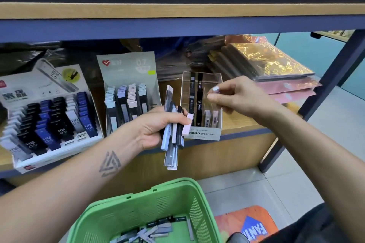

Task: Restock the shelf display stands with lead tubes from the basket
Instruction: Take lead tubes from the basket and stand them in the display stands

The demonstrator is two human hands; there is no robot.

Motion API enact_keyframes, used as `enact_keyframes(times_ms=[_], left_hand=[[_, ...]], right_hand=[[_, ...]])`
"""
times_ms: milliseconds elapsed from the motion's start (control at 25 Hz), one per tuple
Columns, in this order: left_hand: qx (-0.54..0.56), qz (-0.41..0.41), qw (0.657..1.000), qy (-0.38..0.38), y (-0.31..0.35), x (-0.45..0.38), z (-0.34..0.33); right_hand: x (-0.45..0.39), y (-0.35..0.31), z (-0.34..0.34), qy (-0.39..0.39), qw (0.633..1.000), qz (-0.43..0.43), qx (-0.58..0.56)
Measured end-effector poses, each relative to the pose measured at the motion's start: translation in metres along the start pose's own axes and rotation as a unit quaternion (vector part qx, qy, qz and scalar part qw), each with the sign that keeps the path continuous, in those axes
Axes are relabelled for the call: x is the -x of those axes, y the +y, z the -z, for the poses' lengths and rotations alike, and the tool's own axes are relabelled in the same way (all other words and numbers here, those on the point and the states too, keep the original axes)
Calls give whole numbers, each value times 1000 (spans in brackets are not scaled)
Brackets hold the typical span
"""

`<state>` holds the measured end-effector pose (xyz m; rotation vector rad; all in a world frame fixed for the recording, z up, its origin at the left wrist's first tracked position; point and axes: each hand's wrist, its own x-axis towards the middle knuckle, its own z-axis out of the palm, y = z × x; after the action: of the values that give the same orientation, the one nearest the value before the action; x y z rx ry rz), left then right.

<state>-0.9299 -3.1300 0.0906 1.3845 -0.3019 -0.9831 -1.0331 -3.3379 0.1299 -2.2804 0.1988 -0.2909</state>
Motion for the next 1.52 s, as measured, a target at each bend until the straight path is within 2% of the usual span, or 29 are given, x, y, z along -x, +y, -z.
enact_keyframes(times_ms=[80,240,400,600,880,1080,1320,1400,1520], left_hand=[[3,3,1000,-2,-1,0,1],[6,10,1000,10,-3,5,2],[4,6,1000,13,-3,7,2],[6,6,1000,24,-3,6,4],[4,11,1000,23,-3,4,11],[3,10,1000,26,-3,4,13],[7,6,999,31,-4,4,12],[9,0,999,35,-4,3,12],[11,-10,999,38,-4,3,11]], right_hand=[[-3,5,2,30,999,-6,16],[-5,10,-2,54,996,-31,-67],[-11,19,-5,76,995,-34,-49],[-27,23,-5,155,987,-6,38],[-45,26,-24,179,976,12,122],[-51,25,-24,198,970,1,140],[-54,32,-33,172,972,6,157],[-56,35,-39,180,962,11,206],[-57,39,-45,172,922,36,345]])
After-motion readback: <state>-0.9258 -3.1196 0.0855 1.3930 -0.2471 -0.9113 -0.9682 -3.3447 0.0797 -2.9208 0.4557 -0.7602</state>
